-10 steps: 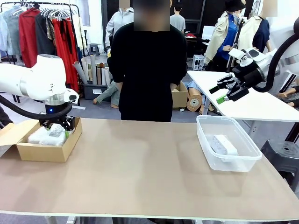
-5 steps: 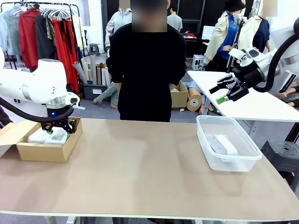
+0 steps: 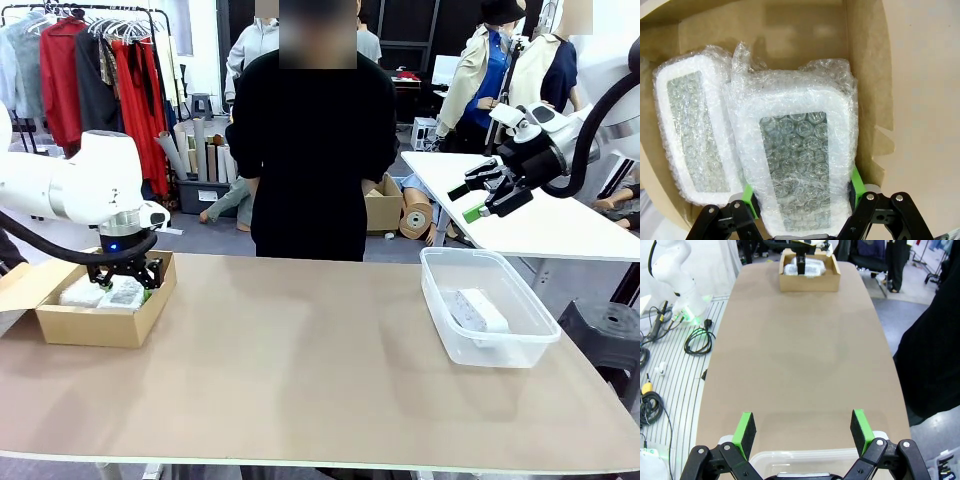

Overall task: Separate and place wrapped and unwrapped clocks.
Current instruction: If the picked Digital clock is wrapped, place it in the Package Box ; if not, place it in the Organizing box.

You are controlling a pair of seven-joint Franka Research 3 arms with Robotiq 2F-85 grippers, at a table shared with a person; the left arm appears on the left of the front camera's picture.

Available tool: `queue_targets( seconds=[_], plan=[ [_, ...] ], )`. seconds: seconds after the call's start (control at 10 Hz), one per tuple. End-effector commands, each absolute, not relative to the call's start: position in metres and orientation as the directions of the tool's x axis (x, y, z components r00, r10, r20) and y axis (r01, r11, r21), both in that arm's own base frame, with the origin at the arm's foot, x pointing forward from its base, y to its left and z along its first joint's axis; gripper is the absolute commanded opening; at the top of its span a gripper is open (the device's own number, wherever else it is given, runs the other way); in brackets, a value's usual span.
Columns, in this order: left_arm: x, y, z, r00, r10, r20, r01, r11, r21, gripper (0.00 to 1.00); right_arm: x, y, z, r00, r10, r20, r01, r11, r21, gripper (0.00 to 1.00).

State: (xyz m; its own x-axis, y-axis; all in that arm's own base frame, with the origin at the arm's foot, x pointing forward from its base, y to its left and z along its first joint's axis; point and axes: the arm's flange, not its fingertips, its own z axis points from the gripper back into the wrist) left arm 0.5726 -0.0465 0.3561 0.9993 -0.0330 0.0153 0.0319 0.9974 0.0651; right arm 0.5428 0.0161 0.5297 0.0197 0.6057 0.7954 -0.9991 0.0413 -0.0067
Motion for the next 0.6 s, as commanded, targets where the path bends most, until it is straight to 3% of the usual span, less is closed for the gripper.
queue_targets(
  seconds=[0.0,0.5],
  plan=[
    [0.5746,-0.0449,0.3595,1.0,-0.007,0.022,0.006,0.998,0.057,0.0,0.5422,0.0166,0.5328,0.015,0.607,0.795,-0.999,0.041,-0.013,1.0],
    [0.5795,-0.042,0.3691,0.999,0.006,0.041,-0.008,0.998,0.055,0.96,0.5422,0.0166,0.5328,0.015,0.607,0.795,-0.999,0.041,-0.013,1.0]
  ],
)
